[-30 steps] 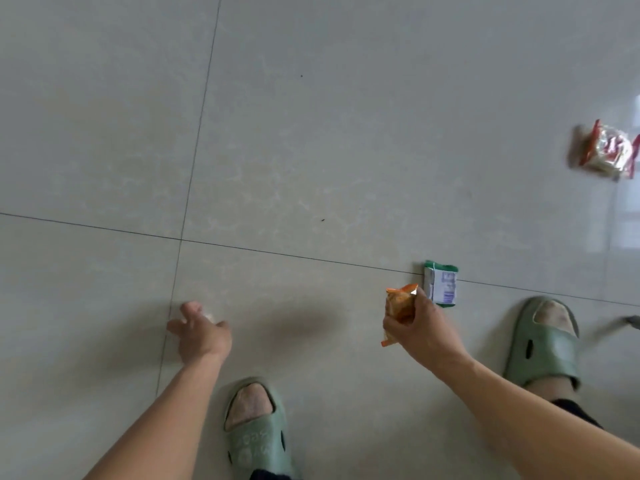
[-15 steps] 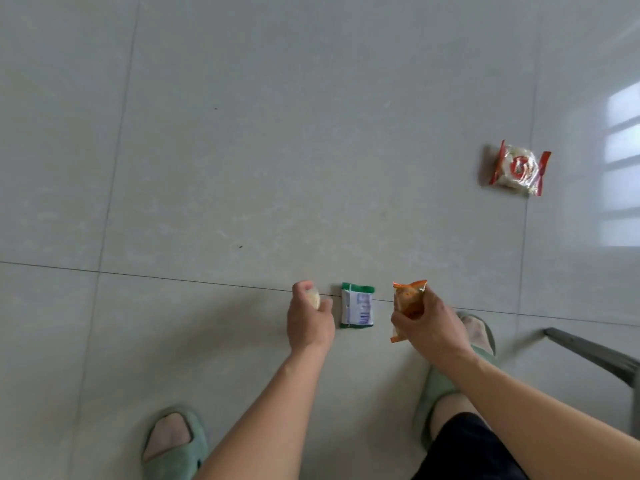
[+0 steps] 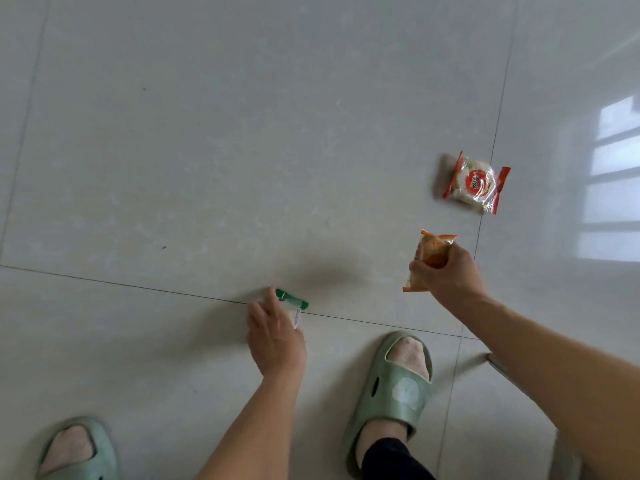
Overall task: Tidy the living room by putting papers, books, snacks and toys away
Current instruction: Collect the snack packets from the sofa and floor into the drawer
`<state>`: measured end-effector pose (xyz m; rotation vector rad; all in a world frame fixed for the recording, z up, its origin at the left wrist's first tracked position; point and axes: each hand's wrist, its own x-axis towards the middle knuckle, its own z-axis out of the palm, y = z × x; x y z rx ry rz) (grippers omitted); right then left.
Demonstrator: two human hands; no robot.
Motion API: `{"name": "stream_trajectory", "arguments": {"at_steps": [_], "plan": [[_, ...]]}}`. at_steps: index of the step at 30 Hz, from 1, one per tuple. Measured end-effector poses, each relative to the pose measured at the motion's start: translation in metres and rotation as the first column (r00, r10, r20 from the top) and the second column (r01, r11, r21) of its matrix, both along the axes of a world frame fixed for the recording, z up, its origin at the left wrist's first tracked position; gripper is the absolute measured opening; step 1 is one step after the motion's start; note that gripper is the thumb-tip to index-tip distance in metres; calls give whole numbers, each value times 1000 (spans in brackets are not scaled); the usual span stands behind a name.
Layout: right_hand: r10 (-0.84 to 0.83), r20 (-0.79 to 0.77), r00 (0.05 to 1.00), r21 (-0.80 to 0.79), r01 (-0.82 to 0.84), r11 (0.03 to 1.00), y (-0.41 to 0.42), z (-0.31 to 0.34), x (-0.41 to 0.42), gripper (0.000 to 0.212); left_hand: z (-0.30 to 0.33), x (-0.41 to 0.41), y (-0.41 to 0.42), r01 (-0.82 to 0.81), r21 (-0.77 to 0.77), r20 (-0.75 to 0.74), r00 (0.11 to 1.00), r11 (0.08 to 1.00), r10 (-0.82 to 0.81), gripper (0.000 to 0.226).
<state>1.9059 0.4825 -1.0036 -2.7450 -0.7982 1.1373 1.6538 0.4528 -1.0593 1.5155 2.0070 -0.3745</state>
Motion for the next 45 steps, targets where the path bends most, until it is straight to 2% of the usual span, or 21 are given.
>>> {"name": "stream_trajectory", "arguments": {"at_steps": [4,8,10,12,14,17,20,23,26,30,33,35,38,41,45], "plan": [[3,-22,1000,3,-3,1000,16,-9,9,36,-4,-1,9,-48,19,28,999,999,47,64],[-46,-68,997,-8,46,999,24,-19,15,36,-1,8,34,8,-37,110,994,999,-4,79],[-58,-44,997,-23,57,998,32,-21,29,38,1,20,50,39,-52,182,983,998,-29,80],[-11,43,999,-45,13,999,49,-23,52,41,0,37,66,14,-40,268,963,999,-3,72],[102,197,975,-89,-86,992,67,-20,72,48,2,51,81,-38,-20,353,935,999,42,61],[192,336,922,-141,-152,978,98,-23,103,64,5,76,104,-115,-82,461,876,990,140,54],[194,209,958,-131,-170,977,114,-39,124,70,5,96,120,-147,-128,533,824,981,193,52],[267,89,960,-123,-256,959,116,-47,121,70,5,106,127,-174,-177,585,773,969,246,55],[316,109,943,-142,-300,943,108,-50,109,83,9,111,128,-257,-263,597,713,930,366,57],[361,204,910,-171,-330,928,85,-52,95,67,21,112,120,-384,-383,566,621,840,542,35],[390,133,911,-188,-363,913,64,-47,77,66,34,106,115,-382,-418,539,626,824,563,35],[332,83,940,-134,-319,938,53,-38,59,64,45,96,115,-379,-429,527,632,820,568,34],[176,-47,983,25,-175,984,46,-18,23,50,63,79,115,-400,-425,510,636,812,579,33],[104,-171,980,132,-82,988,43,2,-13,47,86,60,120,-418,-403,517,630,814,580,34],[-22,-295,955,247,98,964,47,38,-66,39,123,25,136,-387,-333,559,653,860,511,35]]}}
